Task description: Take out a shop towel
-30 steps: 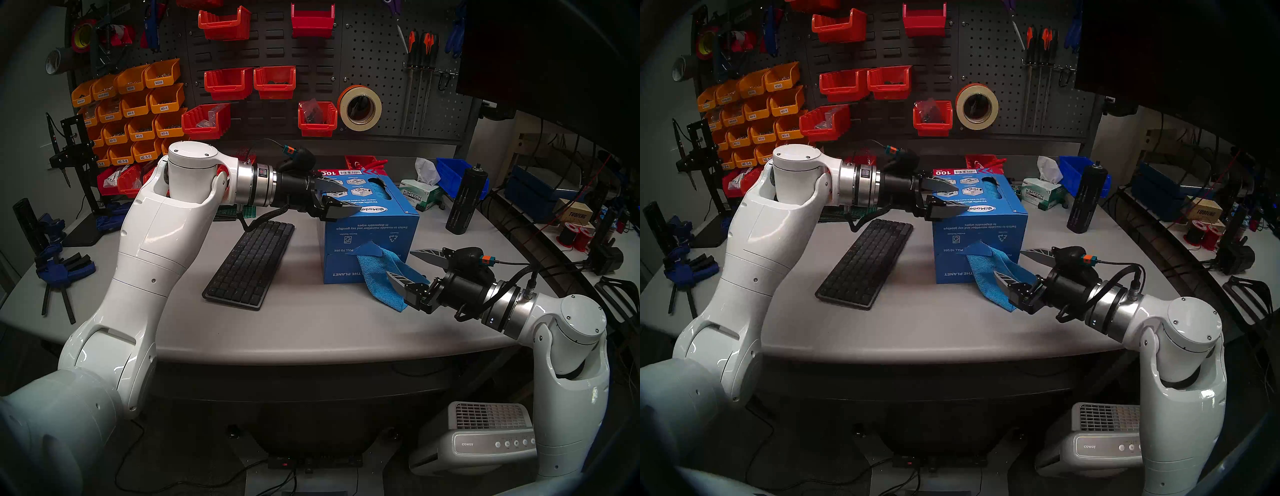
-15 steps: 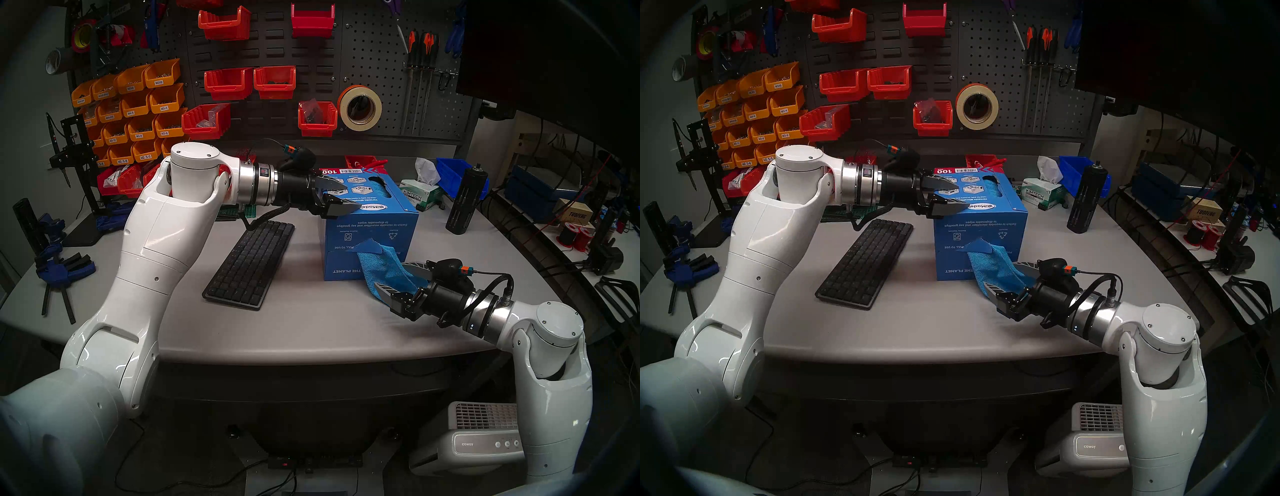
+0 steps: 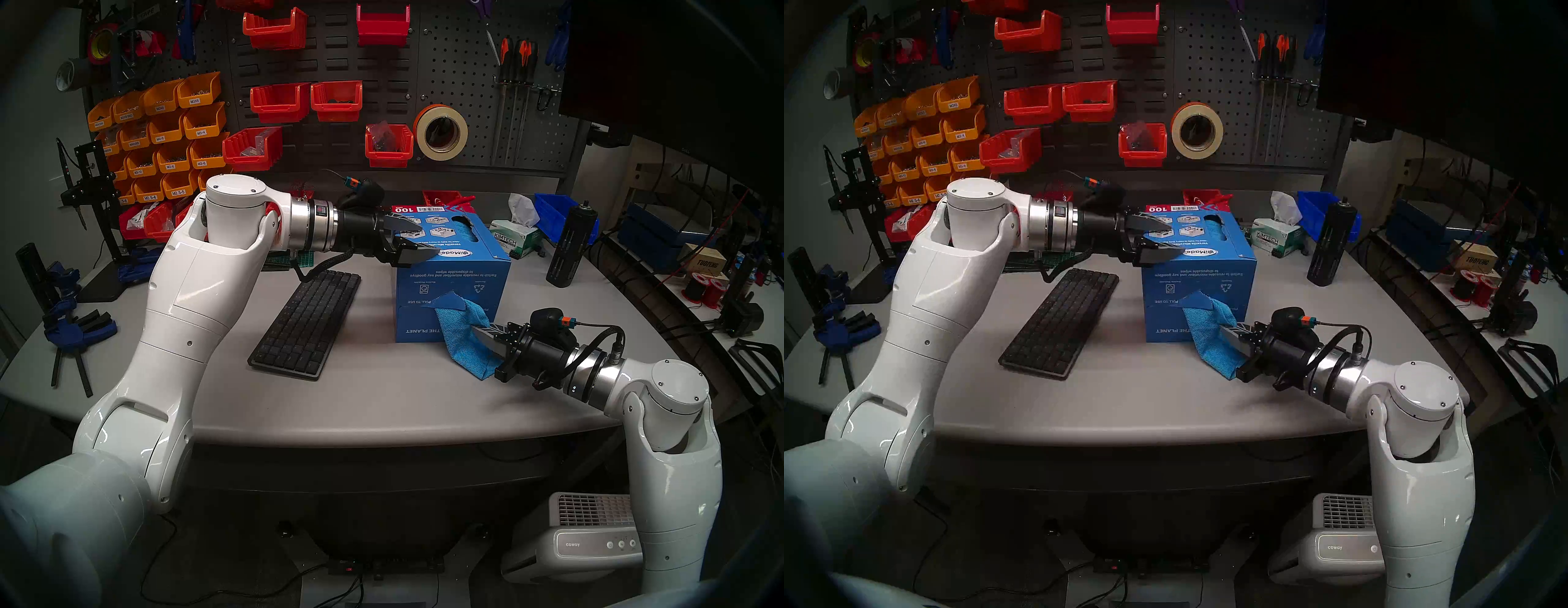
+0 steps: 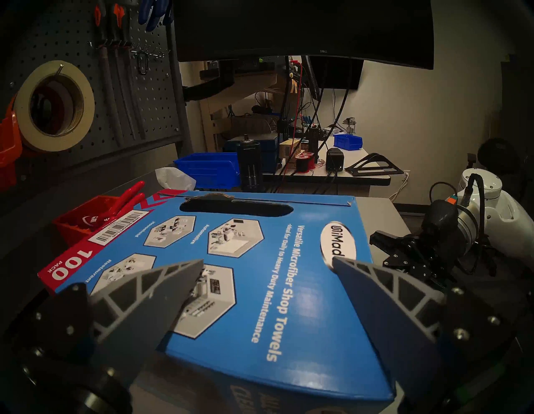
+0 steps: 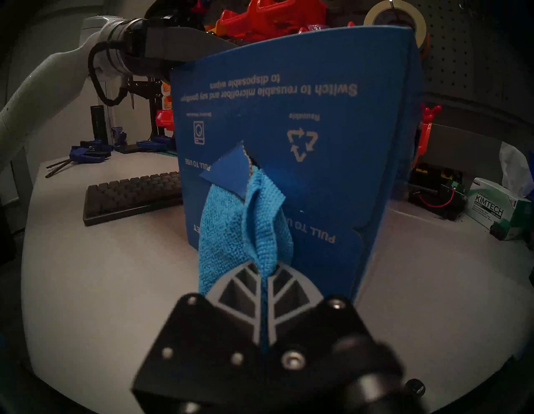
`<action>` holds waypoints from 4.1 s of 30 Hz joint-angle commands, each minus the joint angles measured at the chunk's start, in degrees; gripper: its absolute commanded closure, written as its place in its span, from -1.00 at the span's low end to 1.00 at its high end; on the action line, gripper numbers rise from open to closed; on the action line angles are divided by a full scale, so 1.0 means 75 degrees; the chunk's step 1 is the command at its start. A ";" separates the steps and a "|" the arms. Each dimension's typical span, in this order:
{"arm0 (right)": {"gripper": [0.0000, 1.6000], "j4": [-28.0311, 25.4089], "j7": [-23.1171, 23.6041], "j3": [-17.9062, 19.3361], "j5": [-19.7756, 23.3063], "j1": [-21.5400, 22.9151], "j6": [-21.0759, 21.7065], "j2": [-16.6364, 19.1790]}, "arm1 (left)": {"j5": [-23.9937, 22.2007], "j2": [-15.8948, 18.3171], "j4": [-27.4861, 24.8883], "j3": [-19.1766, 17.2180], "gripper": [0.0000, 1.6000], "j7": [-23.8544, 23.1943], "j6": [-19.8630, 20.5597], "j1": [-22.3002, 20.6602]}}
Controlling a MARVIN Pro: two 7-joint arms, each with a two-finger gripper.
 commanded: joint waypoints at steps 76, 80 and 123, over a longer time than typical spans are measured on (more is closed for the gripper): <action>1.00 -0.2050 0.0443 0.3987 0.0481 -0.1406 0.0387 -0.0335 | -0.0249 0.0199 -0.0219 -0.0043 -1.00 -0.0002 -0.0314 0.0161; 1.00 -0.2011 0.0426 0.3948 0.0483 -0.1227 0.0461 -0.0168 | -0.0268 0.0209 -0.0232 -0.0061 -1.00 0.0013 -0.0329 0.0189; 1.00 -0.0951 -0.1635 0.1800 0.1421 0.2002 0.0405 0.3265 | -0.0635 0.0146 -0.0663 -0.0604 -1.00 0.0446 -0.0546 0.0217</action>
